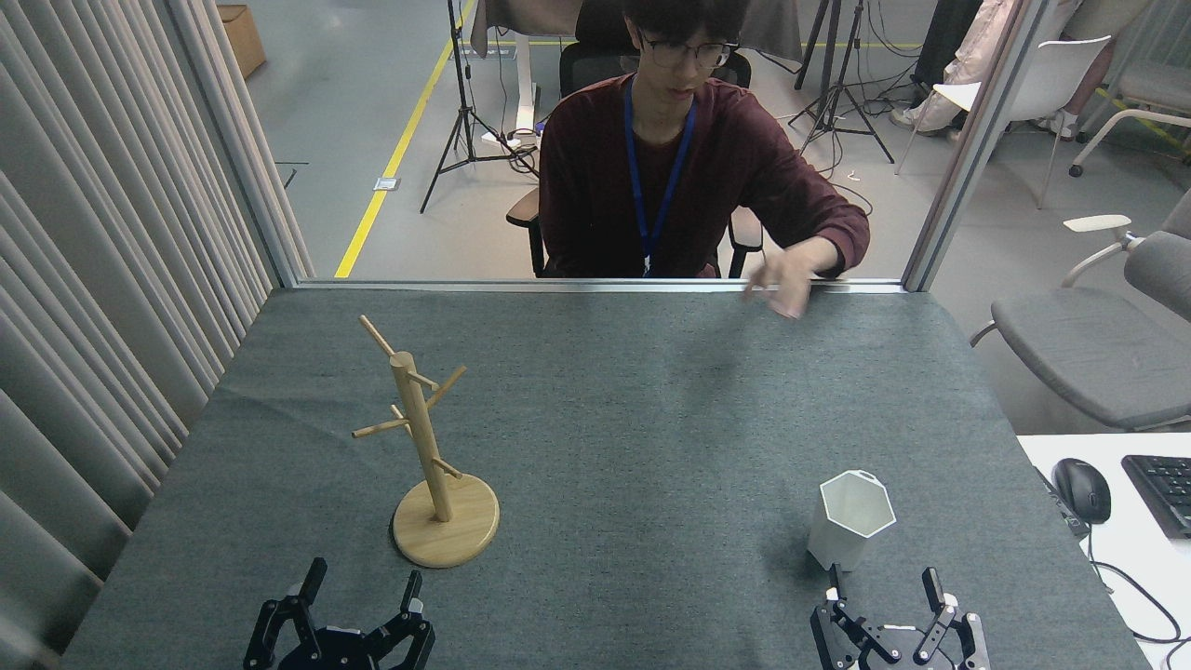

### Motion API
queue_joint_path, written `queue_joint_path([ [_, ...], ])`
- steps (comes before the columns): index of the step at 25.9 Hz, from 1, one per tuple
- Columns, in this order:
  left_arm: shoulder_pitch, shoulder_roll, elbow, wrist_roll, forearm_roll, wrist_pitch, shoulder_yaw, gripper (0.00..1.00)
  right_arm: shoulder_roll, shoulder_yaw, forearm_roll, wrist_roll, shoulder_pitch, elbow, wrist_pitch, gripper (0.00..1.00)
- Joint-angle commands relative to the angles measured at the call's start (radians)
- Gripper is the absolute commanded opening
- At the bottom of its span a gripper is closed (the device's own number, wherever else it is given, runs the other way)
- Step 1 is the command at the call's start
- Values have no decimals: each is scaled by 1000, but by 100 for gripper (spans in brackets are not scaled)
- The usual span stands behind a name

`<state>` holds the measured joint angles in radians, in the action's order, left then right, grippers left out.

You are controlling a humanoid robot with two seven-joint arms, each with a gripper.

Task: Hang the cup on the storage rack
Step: 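Move the right gripper around the white hexagonal cup and close on it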

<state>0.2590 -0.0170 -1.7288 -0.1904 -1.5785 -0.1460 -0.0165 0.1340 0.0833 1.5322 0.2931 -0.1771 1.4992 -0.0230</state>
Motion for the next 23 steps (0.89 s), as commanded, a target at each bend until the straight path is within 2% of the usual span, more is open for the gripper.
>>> queue_joint_path([
  [1, 0, -1, 0, 0, 0, 2, 3, 100, 4, 3, -12, -6, -4, -11, 0, 98],
  [4, -1, -1, 2, 0, -2, 5, 4, 100, 10, 1, -27, -8, -1, -16, 3, 98],
  [6, -1, -3, 2, -1, -2, 8, 3, 100, 12, 0, -27, -8, 19, -53, 3, 98],
  [10, -3, -3, 2, -1, -2, 8, 3, 100, 13, -5, -18, -9, 120, -158, 5, 98],
  [14, -3, -3, 2, -1, -2, 8, 3, 100, 24, -7, -18, -9, 168, -223, 3, 98],
  [18, -3, -3, 2, -1, -2, 8, 3, 100, 49, -10, -18, -9, 209, -270, 3, 98],
  [23, -6, -4, 5, -3, -2, 6, 3, 100, 49, -13, -18, -8, 238, -304, 3, 98],
])
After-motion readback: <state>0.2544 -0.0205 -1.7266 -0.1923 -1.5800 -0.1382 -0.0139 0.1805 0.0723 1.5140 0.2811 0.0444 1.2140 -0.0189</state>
